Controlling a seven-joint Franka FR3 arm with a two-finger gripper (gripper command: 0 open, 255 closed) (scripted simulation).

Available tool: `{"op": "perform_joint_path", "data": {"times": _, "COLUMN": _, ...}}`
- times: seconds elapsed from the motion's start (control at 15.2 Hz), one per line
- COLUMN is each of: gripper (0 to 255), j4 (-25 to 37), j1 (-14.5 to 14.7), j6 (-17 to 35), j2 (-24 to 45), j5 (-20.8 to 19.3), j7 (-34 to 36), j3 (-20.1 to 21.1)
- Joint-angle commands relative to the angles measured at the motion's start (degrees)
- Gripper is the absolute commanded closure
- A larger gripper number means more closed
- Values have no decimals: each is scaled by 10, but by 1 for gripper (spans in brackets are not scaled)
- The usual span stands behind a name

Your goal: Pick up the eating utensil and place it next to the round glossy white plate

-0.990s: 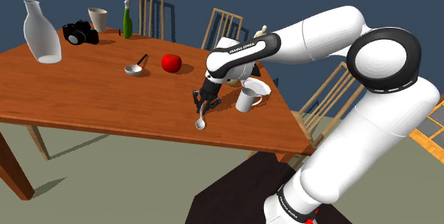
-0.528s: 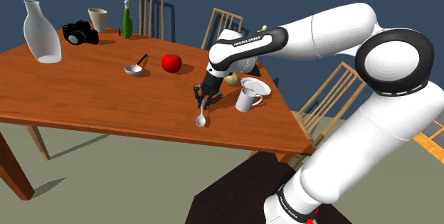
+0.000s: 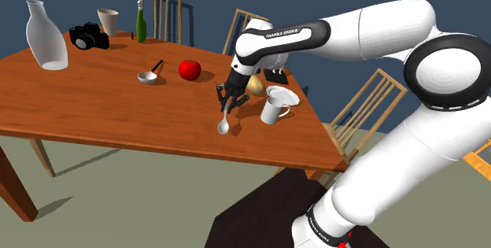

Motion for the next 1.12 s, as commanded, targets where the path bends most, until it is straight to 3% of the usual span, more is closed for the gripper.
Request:
{"op": "perform_joint_path", "data": {"times": 0.0, "gripper": 255, "j4": 9, "j1": 0, "j6": -15, "j2": -6, "j5": -2, "j7": 3, "j3": 0}}
{"op": "perform_joint_path", "data": {"times": 1.06, "gripper": 255, "j4": 43, "j1": -102, "j6": -74, "j2": 11, "j5": -34, "j7": -196, "j3": -123}}
